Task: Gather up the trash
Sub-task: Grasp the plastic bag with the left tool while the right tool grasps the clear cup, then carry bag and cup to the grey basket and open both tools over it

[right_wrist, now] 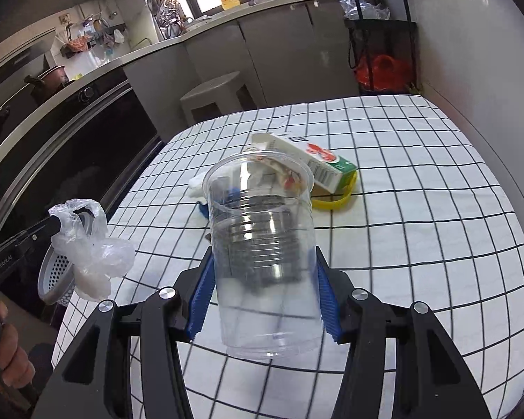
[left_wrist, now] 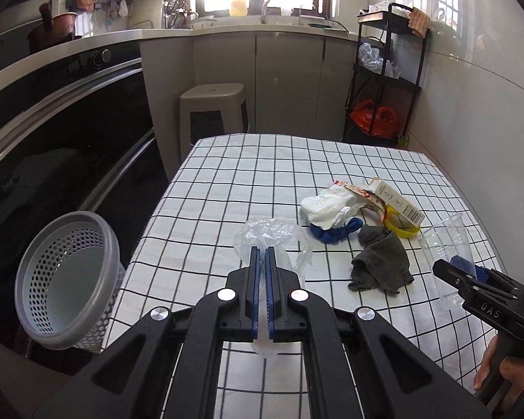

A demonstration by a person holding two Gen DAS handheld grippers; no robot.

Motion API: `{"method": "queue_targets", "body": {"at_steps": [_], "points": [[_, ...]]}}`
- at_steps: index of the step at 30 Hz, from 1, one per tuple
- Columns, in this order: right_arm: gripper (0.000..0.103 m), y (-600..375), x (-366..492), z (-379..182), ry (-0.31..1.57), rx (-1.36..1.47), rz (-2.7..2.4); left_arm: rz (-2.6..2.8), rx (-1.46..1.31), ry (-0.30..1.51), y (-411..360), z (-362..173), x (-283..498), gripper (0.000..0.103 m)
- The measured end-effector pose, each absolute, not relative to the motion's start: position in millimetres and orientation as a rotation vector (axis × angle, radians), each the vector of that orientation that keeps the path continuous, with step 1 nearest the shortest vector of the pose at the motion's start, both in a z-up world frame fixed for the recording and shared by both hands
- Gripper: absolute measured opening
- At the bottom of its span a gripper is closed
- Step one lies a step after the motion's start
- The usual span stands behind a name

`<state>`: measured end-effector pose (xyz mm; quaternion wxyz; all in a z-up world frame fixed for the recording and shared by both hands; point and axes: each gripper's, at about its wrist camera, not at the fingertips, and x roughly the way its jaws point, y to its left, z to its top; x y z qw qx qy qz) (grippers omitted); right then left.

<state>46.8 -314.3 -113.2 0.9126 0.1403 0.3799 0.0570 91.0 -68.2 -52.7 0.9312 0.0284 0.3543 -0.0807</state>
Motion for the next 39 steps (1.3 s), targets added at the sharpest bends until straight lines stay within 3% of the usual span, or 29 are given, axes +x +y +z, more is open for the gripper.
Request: {"method": "queue_targets", "body": {"at_steps": [13,29,39], "points": [[0.051,-175,51,-95,0.769,0.232,0.295,-0.045,0.022,0.659,48,-34,75,0.004],[0.051,-33,104,-68,0.758,0.166,0.471,0.134,-0.029,0.639,164,-36,108,0.004],[0.051,40,132,-79,0.794,0.101,0.564,0.199,-0.112,0.717,228,-60,130,0.004]]}}
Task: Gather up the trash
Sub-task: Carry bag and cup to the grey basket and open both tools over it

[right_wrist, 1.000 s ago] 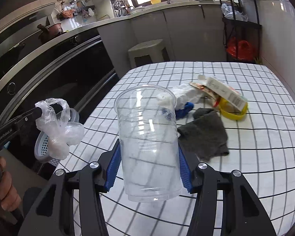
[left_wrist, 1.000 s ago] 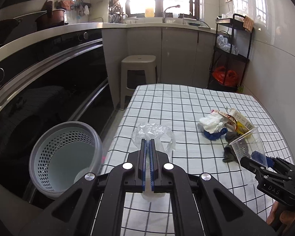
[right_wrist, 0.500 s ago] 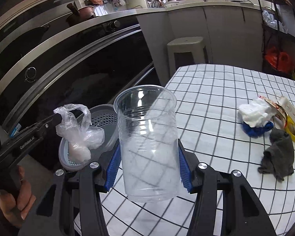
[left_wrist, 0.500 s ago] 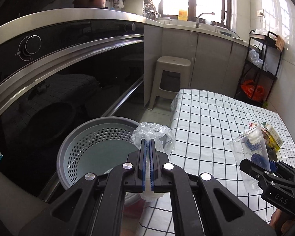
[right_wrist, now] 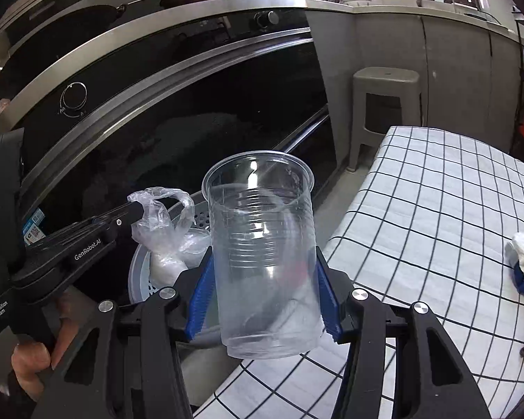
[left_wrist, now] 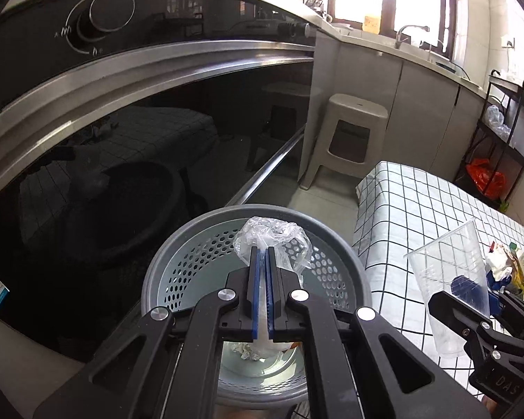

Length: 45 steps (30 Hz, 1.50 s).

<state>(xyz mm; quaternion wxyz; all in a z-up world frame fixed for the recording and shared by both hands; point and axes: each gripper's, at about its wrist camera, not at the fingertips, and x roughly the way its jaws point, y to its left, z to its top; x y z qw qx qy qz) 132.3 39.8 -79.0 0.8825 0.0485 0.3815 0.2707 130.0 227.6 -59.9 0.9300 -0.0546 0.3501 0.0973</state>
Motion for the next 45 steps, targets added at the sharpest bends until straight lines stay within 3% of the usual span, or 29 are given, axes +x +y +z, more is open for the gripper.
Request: {"method": "queue_targets", "body": {"at_steps": [13,33,36,38,39,40,41,42,45], "points": [[0.051,100,165,-114,0.896,0.057,0.645,0.266,-0.138,0.8,267,-88,147,0.004],[0.053,113,176,-124,0.93,0.038,0.636,0.261,-0.158,0.881,275,-109,161,0.007],[0.06,113,176,-124,0.93,0.034,0.632,0.266,-0.165,0.884,277,-110,159,0.007],[0.069,111,176,-123,0.926,0.051,0.63,0.268,-0.164,0.889,277,-110,158,0.014],[0.069,109,176,-122,0.924,0.058,0.628,0.268,-0.164,0.89,277,-110,158,0.026],[0.069,109,176,-122,0.924,0.062,0.628,0.273,-0.161,0.888,277,-109,158,0.046],[0.069,108,176,-121,0.923,0.06,0.626,0.284,-0.157,0.88,277,-108,156,0.057],[0.069,107,175,-121,0.921,0.059,0.624,0.292,-0.153,0.866,277,-106,154,0.063],[0.069,105,172,-120,0.911,0.064,0.622,0.296,-0.155,0.851,277,-103,151,0.063]]}}
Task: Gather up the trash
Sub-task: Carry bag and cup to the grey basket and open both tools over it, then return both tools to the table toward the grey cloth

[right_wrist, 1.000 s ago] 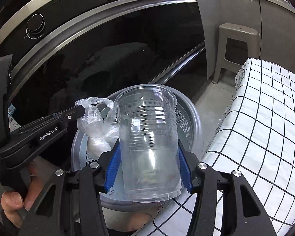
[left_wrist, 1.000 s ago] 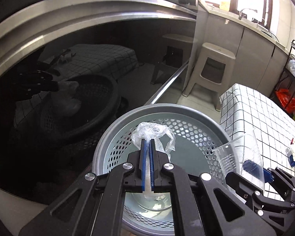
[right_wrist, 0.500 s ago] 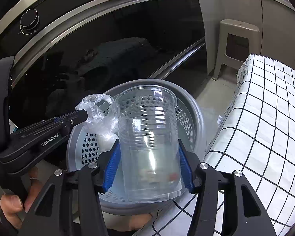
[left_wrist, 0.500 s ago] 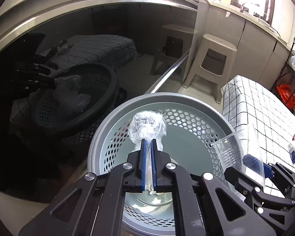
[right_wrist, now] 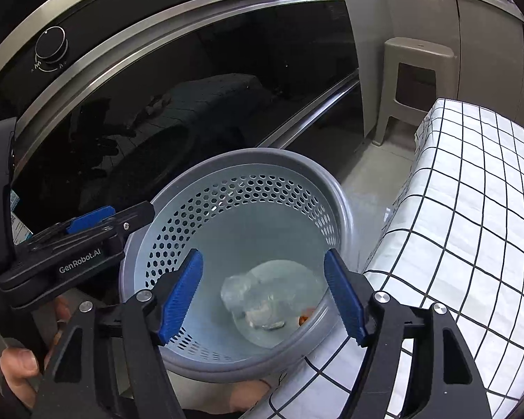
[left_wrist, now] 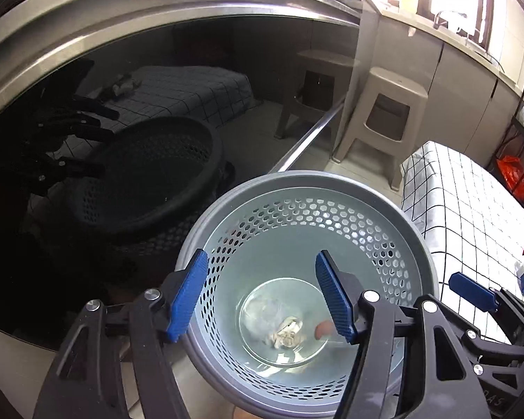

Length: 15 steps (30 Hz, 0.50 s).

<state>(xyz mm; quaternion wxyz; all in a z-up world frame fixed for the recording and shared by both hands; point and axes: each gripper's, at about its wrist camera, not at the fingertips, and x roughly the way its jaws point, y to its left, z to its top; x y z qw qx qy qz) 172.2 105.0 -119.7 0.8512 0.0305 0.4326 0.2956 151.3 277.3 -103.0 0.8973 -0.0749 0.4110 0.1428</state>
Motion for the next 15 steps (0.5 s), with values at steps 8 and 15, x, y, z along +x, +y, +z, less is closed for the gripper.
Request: {"method": "queue_targets", "body": {"at_steps": [8,15], "points": [[0.069,90,160,-114,0.893,0.081,0.616,0.296,-0.159,0.84,275,-97,145,0.064],[0.069,64,137,-105,0.862,0.092,0.576,0.278,-0.132,0.803,259,-87,135,0.082]]}}
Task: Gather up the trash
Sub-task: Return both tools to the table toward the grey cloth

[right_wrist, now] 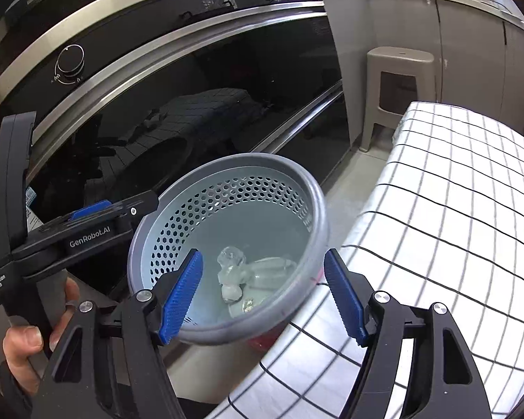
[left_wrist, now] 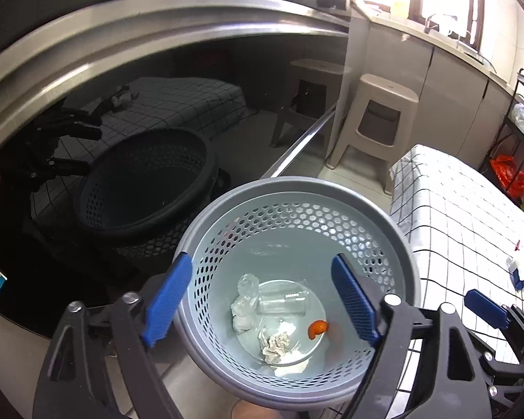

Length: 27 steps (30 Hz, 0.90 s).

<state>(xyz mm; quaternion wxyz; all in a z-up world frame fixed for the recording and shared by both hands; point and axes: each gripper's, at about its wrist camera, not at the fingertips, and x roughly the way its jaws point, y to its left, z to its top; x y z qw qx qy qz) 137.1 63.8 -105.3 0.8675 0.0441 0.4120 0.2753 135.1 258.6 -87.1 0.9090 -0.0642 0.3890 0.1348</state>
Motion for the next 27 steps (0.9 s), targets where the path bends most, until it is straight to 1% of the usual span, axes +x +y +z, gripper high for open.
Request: {"method": "queue_targets", "body": {"at_steps": [2,4,8,14,19,24,27], "points": [[0.069,53,128,-102,0.854,0.097,0.561,0.268,-0.129,0.795,252,-84,132,0.085],[0.069,41,119,-99,0.841,0.101,0.539,0.26,-0.124,0.781,245,-81,128,0.092],[0.07,12,97,-95,0.819,0.106,0.491,0.224,-0.103,0.767,224,-76,123,0.094],[0.072,-41,62,-91,0.789,0.126,0.408,0.112,-0.098,0.765,175,-72,116,0.096],[0.073,-105,33,-88,0.758,0.147,0.304,0.007,-0.068,0.77,118,-75,104,0.096],[0.073,-177,19,-87,0.739,0.16,0.169,-0.043,0.017,0.713,54,-68,89,0.096],[0.073,-222,13,-87,0.726,0.166,0.087,-0.087,-0.001,0.693,21,-63,85,0.096]]}}
